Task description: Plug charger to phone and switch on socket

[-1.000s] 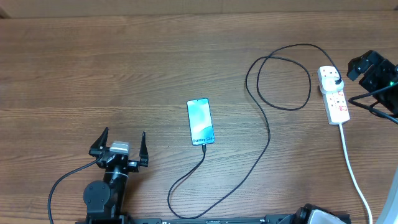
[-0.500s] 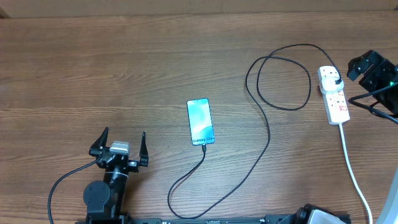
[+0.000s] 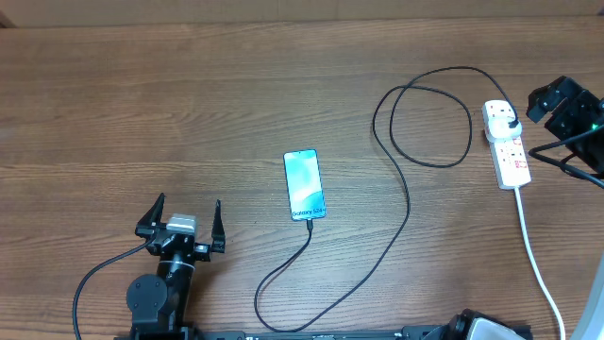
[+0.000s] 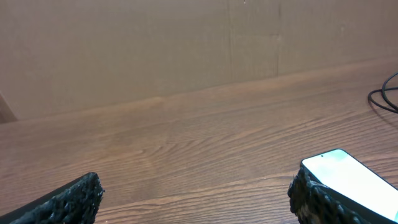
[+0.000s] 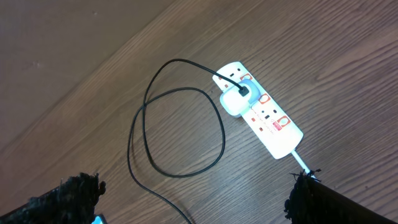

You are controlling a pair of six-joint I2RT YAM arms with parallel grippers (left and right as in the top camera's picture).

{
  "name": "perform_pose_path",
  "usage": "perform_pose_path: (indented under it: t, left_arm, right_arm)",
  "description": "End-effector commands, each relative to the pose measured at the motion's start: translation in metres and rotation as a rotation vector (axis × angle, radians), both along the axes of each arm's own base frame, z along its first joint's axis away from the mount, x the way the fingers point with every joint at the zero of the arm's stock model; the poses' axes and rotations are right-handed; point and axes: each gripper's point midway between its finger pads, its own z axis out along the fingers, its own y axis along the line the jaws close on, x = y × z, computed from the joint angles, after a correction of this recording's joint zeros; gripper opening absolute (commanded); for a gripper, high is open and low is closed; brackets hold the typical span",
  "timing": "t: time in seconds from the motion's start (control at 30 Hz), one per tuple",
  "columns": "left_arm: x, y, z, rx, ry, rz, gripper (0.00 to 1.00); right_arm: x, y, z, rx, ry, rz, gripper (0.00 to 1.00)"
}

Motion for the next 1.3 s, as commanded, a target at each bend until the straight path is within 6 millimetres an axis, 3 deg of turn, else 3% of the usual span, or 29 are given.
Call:
perform_pose_path:
  t: [0.0, 0.37, 0.73, 0.97, 1.1, 1.27]
  left_arm:
    - [0.000, 0.005, -0.001, -0.020, 0.001, 0.024, 0.99]
    - [0.000, 0.005, -0.001, -0.020, 0.002, 0.024, 0.99]
    - [0.000, 0.005, -0.001, -0.020, 0.002, 0.024, 0.99]
    - [0.000, 0.005, -0.001, -0.020, 0.002, 0.024, 0.99]
    - [0.000, 0.005, -0.001, -0.020, 0.002, 0.024, 0.99]
    - [0.000, 0.005, -0.001, -0.020, 0.002, 0.024, 0.99]
  right_arm:
    - [0.000, -0.001, 0.001, -0.006, -0.003, -0.005, 1.00]
    - [-0.001, -0.002, 0.002, -0.017, 0.000, -0.006, 1.00]
    - [-0.003, 0.006, 0.028, -0.088, -0.196, 0.010, 1.00]
    - [0.000, 0.040, 0.012, -0.130, -0.401, 0.116, 1.00]
    - [0.004, 0.065, 0.015, -0.173, -0.598, 0.190, 1.00]
    - [-0.008, 0.101, 0.018, -0.210, -0.874, 0.283, 1.00]
